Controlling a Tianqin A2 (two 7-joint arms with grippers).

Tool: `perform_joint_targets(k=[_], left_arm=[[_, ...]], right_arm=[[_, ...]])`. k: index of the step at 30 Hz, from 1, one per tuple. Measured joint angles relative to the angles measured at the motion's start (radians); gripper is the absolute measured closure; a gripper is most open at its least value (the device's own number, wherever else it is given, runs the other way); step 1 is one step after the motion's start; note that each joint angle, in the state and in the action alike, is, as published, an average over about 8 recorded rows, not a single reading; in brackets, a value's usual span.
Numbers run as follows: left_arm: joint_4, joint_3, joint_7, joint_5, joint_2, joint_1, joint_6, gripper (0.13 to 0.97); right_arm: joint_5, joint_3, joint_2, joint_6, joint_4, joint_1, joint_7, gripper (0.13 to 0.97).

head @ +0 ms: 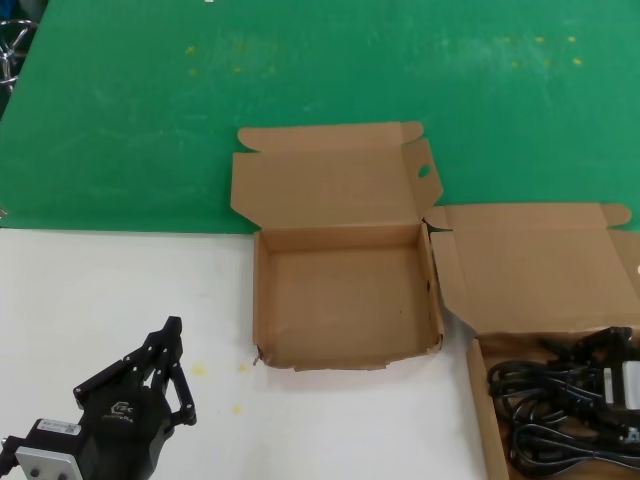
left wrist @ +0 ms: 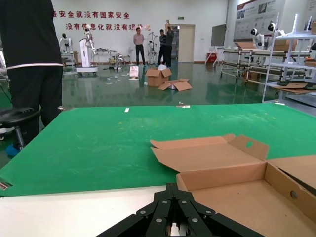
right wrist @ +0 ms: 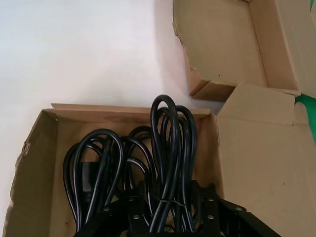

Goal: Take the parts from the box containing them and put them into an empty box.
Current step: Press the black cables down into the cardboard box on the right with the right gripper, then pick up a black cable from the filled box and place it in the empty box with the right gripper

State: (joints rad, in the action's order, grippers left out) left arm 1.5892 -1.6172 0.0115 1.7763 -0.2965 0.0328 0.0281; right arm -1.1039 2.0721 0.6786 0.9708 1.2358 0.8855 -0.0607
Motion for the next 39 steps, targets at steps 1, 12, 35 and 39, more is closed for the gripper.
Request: perform_joint_targets(k=[1, 12, 35, 39], left_arm=[[0.0, 0.0, 0.0, 0.0, 0.0, 0.0, 0.0, 0.963], [0.0, 0.0, 0.0, 0.0, 0.0, 0.0, 0.0, 0.963], [0.0, 0.0, 0.0, 0.0, 0.0, 0.0, 0.0, 0.964], [0.0, 0.0, 0.0, 0.0, 0.0, 0.0, 0.0, 0.964]], right_arm=[[0.001, 0.0, 0.001, 0.002, -0.001, 0.002, 0.001, 0.649], [0.01, -0.001, 0.005, 0.005, 0.012, 0.009, 0.007, 0.828], [0.067, -0.003, -0.046, 0.062, 0.108, 0.149, 0.097, 0.858], [0.081, 0.004, -0.087, 0.061, 0.099, 0.201, 0.104, 0.858]])
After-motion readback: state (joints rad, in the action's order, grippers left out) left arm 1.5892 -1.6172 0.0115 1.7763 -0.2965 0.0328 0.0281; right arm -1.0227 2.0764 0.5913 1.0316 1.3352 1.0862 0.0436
